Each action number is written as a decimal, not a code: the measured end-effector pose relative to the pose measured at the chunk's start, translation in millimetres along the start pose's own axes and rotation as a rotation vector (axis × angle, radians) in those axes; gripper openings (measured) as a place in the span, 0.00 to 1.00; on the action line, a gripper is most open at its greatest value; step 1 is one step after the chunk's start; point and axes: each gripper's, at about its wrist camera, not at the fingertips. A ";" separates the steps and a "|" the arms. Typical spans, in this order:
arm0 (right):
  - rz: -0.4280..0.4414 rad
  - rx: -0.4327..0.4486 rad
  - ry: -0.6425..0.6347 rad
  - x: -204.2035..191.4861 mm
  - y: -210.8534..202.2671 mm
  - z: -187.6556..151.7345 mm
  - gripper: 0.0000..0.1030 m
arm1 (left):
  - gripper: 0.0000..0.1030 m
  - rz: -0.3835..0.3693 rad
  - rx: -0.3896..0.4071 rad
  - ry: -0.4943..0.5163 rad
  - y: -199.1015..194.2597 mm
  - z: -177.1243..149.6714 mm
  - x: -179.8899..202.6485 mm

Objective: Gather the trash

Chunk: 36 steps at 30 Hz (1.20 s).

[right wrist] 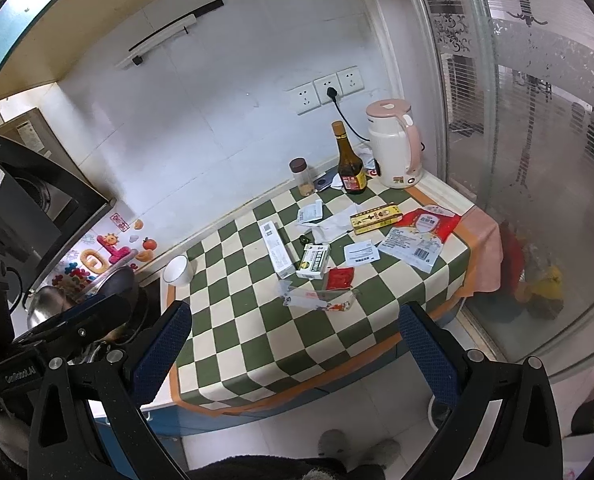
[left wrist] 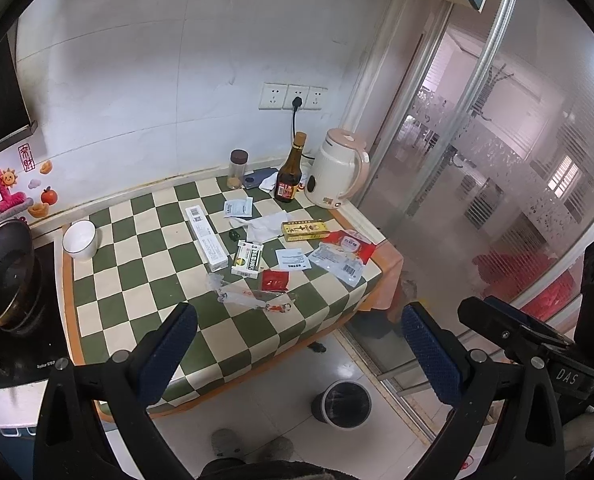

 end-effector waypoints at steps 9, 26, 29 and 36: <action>0.012 -0.001 0.004 -0.1 0.3 -1.9 1.00 | 1.00 0.001 0.002 0.003 -3.3 0.7 -0.3; 0.014 0.003 -0.003 -1.0 -0.7 -4.7 1.00 | 1.00 -0.001 0.003 -0.001 -5.4 3.9 -3.8; 0.015 0.002 -0.003 -1.6 -1.1 -4.6 1.00 | 1.00 -0.003 0.003 0.000 -7.0 3.8 -4.3; 0.015 0.004 -0.003 -2.5 -1.4 -4.8 1.00 | 1.00 -0.005 0.003 -0.003 -6.0 3.9 -3.7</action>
Point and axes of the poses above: each gripper's, at about its wrist camera, not at the fingertips, and y roughly the way its jaws point, x to its right, z to its top, and after that the axes turned 12 degrees about -z, right-handed
